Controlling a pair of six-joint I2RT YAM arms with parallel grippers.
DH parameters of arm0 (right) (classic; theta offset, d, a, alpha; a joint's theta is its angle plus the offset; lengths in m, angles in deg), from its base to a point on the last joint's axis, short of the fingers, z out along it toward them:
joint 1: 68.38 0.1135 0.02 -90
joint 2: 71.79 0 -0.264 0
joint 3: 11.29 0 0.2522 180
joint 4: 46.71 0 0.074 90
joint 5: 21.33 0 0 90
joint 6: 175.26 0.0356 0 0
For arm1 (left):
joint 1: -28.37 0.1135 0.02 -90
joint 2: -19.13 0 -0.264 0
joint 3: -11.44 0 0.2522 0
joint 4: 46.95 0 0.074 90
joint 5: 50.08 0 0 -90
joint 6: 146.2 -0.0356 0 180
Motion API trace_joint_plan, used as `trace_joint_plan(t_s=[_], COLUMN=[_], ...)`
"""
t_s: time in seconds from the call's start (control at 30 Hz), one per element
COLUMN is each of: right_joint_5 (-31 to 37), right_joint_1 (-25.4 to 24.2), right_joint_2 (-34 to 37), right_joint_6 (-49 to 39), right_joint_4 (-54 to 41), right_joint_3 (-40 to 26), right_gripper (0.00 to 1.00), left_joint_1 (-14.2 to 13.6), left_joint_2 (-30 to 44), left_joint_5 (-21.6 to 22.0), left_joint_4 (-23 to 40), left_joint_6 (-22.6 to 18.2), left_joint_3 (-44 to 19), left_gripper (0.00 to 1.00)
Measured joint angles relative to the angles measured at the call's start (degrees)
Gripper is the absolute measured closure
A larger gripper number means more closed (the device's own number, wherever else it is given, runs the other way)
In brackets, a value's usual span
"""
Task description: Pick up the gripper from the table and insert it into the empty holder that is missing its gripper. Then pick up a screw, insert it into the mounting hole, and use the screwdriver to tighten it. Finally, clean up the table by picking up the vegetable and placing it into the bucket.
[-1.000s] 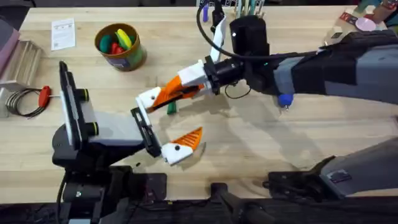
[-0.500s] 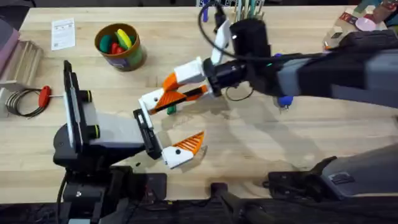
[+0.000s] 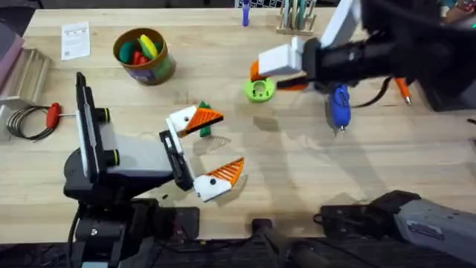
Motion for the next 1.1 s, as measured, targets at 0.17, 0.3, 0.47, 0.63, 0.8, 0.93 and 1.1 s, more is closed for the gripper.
trace_joint_plan(t_s=[0.17,0.3,0.47,0.63,0.8,0.93,1.1], right_joint_5=[10.9,18.8,27.2,33.3,36.3,37.1,37.7], right_joint_1=[0.5,2.7,6.3,9.9,12.6,14.0,14.2], right_joint_2=[2.9,8.6,17.7,26.0,31.7,35.1,39.6], right_joint_6=[-8.0,-11.8,-10.4,-0.4,9.3,17.2,27.0], right_joint_4=[-11.6,-19.8,-27.9,-32.2,-32.5,-32.4,-30.0], right_joint_3=[-11.1,-19.0,-27.8,-34.4,-36.5,-36.5,-36.5], right_gripper=[0.096,0.095,0.096,0.095,0.093,0.094,0.094], left_joint_1=[0.0,0.0,0.0,0.0,0.0,0.0,0.0], left_joint_2=[0.0,0.0,0.0,0.0,0.0,0.0,0.0], left_joint_5=[0.0,-0.1,-0.1,-0.1,-0.1,-0.1,-0.1], left_joint_4=[0.0,0.0,0.0,0.0,0.0,0.0,0.0], left_joint_6=[0.0,0.0,0.0,0.0,0.0,0.0,0.0], left_joint_3=[0.0,0.0,0.0,0.0,0.0,0.0,0.0], left_gripper=[0.015,0.015,0.015,0.015,0.015,0.015,0.015])
